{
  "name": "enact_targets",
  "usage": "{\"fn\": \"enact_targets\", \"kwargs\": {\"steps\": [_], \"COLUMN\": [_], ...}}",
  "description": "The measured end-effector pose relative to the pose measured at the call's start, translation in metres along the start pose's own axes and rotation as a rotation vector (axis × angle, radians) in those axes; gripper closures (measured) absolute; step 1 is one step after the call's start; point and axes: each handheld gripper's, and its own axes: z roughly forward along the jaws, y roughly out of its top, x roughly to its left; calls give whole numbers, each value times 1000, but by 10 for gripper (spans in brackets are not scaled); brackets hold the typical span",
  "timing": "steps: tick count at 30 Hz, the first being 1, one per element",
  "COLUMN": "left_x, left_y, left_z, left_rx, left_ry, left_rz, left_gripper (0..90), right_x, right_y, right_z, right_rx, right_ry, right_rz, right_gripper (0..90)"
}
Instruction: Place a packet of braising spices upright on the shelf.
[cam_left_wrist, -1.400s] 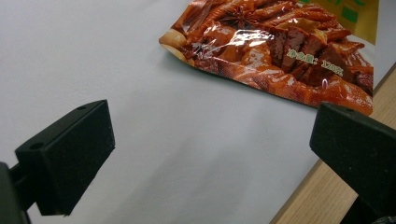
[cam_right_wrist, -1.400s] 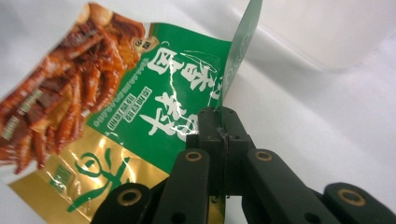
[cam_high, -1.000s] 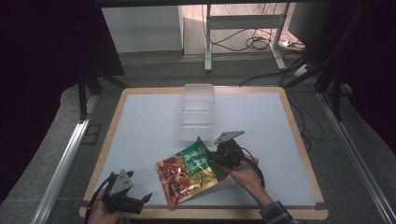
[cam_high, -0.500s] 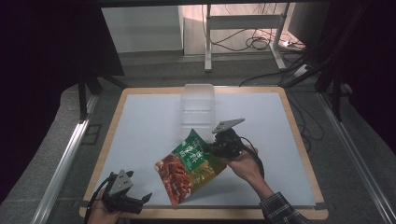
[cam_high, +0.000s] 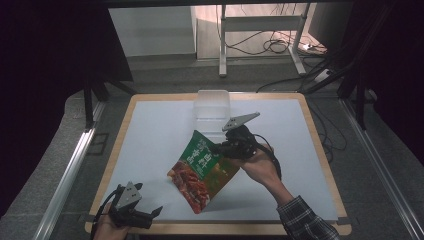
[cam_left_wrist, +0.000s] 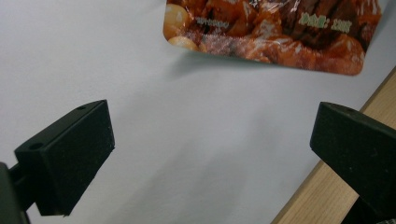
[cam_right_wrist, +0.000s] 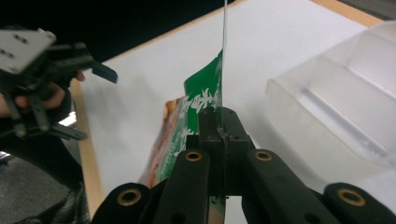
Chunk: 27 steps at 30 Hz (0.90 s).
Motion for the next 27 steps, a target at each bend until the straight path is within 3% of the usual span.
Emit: {"fn": "enact_targets", "kwargs": {"steps": [14, 27], "left_x": [1, 1], "left_y": [0, 0], "left_z": [0, 0], "left_rx": [-1, 0], "left_ry": [0, -1], "left_rz": [-1, -2], "left_gripper": [0, 0], "right_x": [11, -4], "right_y": [29, 49], "right_z": [-16, -31], "right_rx": [-10, -31], "right_ry": [-3, -53], "right_rz": [-64, -62], "right_gripper": [891, 891]}}
